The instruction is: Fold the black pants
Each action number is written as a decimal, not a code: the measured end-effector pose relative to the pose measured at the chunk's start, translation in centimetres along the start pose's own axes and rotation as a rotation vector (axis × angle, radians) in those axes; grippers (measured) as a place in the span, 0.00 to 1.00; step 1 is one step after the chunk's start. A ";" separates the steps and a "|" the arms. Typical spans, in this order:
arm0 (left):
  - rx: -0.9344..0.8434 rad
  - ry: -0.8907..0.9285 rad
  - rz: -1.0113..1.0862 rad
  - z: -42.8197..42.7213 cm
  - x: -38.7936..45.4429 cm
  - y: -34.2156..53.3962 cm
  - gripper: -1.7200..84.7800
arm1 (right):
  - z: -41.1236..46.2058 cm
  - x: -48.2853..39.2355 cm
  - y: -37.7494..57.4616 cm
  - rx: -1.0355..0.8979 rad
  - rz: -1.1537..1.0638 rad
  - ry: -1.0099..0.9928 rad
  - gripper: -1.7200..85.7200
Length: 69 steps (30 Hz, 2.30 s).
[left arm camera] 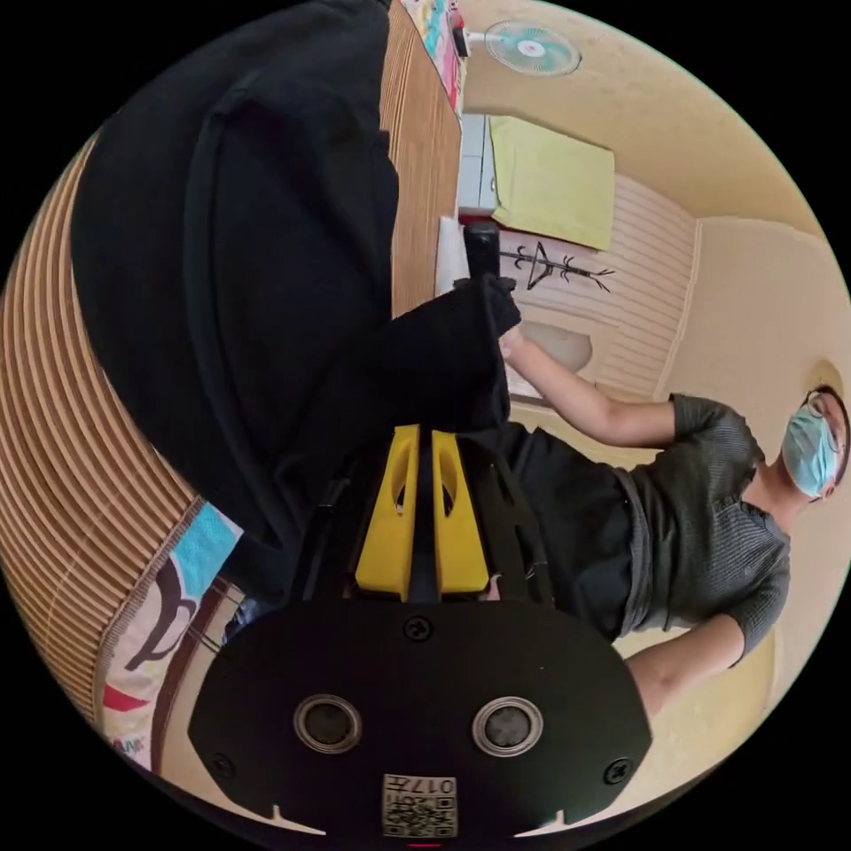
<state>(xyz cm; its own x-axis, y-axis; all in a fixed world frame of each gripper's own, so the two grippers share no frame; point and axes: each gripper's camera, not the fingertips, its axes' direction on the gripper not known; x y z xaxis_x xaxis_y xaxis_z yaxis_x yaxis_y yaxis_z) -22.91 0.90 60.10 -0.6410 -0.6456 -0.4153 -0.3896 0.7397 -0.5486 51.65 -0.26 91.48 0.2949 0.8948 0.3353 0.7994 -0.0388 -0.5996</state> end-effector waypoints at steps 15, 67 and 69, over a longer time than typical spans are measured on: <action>0.428 -0.254 -0.233 -3.2 -6.0 -5.9 0.15 | -0.8 0.4 -1.3 0.424 0.252 0.428 0.11; 0.463 -0.407 -0.207 3.2 -1.2 -1.0 0.20 | 4.3 -1.6 3.1 0.679 0.326 0.606 0.14; 0.375 -0.335 -0.280 4.2 -2.6 2.3 0.26 | 4.7 -0.6 5.0 0.625 0.370 0.577 0.18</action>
<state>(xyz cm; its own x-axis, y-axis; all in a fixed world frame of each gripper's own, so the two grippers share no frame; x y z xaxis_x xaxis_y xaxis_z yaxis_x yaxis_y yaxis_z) -19.35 3.48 56.89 -0.2790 -0.8773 -0.3906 -0.2141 0.4533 -0.8653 53.02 1.06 84.84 0.8241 0.5067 0.2533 0.2239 0.1193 -0.9673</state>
